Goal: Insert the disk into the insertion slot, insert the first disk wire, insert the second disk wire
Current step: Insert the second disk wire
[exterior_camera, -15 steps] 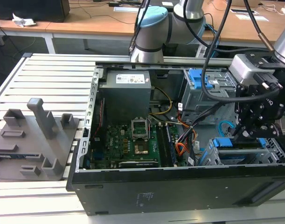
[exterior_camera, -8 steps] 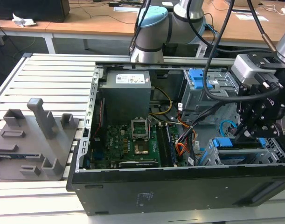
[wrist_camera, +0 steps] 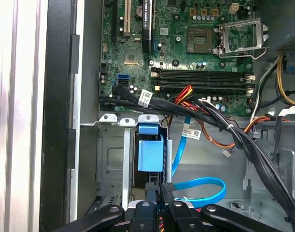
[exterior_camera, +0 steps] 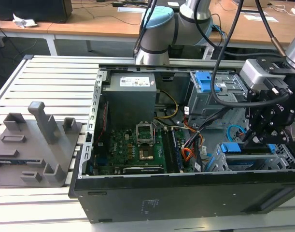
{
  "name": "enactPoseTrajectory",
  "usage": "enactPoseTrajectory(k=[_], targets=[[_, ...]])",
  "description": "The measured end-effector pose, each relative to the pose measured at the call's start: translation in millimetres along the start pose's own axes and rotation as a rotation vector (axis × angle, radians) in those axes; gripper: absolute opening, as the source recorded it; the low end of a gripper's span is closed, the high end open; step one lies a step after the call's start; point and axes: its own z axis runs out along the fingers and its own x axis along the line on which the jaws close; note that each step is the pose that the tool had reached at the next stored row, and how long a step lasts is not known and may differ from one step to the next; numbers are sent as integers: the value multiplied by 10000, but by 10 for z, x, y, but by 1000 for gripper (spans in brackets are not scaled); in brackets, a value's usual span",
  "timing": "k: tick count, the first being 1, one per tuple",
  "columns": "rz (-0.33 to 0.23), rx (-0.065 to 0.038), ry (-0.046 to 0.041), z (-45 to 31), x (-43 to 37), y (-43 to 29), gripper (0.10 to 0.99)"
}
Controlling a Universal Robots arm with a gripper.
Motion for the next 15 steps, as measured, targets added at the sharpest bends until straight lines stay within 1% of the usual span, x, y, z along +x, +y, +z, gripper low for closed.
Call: enactPoseTrajectory(k=[4, 5, 6, 7, 8, 10, 11, 12, 14, 15], targets=[[-1, 3, -13, 6, -1, -1, 161], [-2, 1, -12, 6, 0, -1, 176], [-2, 0, -11, 6, 0, 0, 239], [-2, 1, -8, 0, 0, 0, 239], [-2, 1, -11, -47, 1, 2, 239], [-1, 1, -8, -218, 3, 10, 239], [-1, 1, -8, -255, 3, 12, 239], [-1, 1, -8, -274, 3, 13, 239], [-1, 0, -8, -294, 3, 14, 239], [-2, 0, -12, -302, 0, 14, 157]])
